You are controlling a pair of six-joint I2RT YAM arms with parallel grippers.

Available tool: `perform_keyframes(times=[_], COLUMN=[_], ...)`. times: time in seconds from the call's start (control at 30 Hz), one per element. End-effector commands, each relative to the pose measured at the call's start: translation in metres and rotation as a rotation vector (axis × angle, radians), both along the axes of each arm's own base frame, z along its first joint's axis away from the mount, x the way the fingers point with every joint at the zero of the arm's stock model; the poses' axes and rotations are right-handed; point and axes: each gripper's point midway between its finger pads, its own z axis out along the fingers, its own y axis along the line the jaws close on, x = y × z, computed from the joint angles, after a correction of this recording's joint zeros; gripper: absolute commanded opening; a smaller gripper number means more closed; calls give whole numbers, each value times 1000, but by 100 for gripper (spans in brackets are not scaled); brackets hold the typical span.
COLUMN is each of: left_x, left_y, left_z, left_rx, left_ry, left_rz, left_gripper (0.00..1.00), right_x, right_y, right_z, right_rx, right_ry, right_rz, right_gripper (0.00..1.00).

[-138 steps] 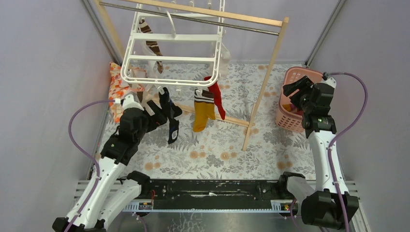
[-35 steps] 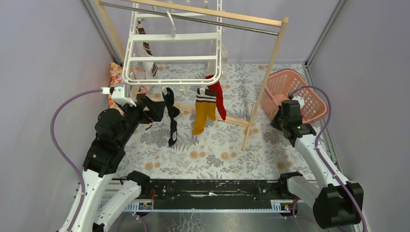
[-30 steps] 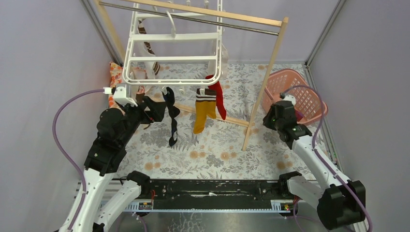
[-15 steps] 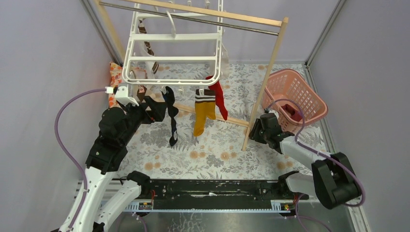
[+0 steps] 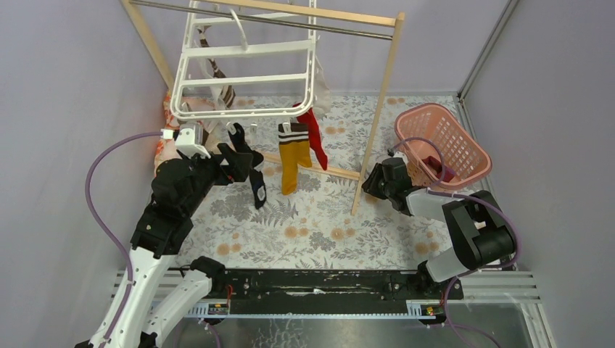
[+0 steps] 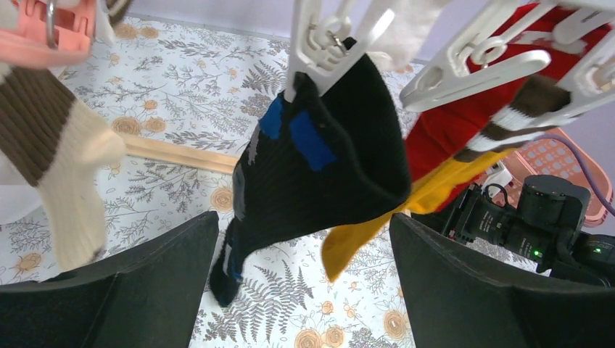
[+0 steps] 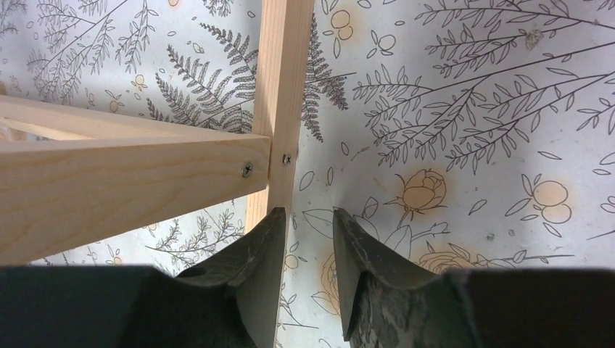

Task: Clip the socks to the hanger
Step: Move the clothesline to the center of the board, then rotate the hanger at the clothesline.

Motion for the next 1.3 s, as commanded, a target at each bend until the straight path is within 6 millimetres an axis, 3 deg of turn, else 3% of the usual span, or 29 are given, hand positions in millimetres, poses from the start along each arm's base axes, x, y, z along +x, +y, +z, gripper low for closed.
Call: perform_keyframes(times=[0.0, 0.17, 0.27, 0.37, 0.57, 0.63, 0.77, 0.87, 1.07, 1.17, 1.27], left_x=[2, 4, 4, 2, -17, -20, -19, -15, 14, 27, 42], left_y=[2, 1, -2, -6, -12, -7, -8, -12, -12, -12, 1], left_z=[4, 5, 11, 29, 93, 105, 109, 112, 102, 90, 72], left_rx=[8, 4, 0, -7, -114, -124, -112, -116, -93, -73, -37], left_ry=[-12, -11, -25, -65, -192, -220, -209, -210, -163, -121, -83], left_rz=[13, 10, -7, -36, -84, -66, -68, -81, -25, -2, 91], left_gripper=[95, 95, 95, 95, 95, 94, 94, 93, 92, 92, 92], right_x=[-6, -12, -17, -21, -24, -25, -31, -37, -56, -61, -62], right_y=[8, -2, -9, -14, -19, -20, -22, -20, 14, 17, 16], right_z=[-9, -6, 9, 31, 87, 107, 147, 188, 282, 307, 316], right_rx=[19, -9, -19, -25, -30, -28, -1, 59, 232, 249, 235], right_ry=[41, 31, -11, -69, -210, -255, -356, -465, -626, -680, -689], right_rz=[16, -8, -24, -15, 15, 21, 33, 40, 222, 257, 264], right_gripper=[38, 38, 38, 38, 40, 42, 43, 45, 51, 52, 52])
